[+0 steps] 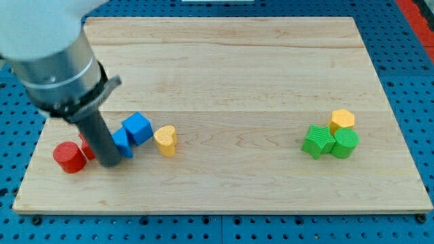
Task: Move the red circle to the bottom right of red star
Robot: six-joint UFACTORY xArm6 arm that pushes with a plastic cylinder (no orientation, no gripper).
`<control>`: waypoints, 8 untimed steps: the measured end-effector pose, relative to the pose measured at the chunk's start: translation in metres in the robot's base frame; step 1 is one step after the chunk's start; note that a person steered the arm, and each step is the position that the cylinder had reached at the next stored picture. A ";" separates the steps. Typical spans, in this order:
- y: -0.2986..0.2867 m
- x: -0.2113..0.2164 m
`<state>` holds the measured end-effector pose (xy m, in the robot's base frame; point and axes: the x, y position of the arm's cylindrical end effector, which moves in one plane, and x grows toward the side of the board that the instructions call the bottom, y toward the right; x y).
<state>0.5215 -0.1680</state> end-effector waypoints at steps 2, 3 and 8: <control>0.000 0.003; 0.000 0.090; -0.112 0.015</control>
<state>0.5366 -0.2797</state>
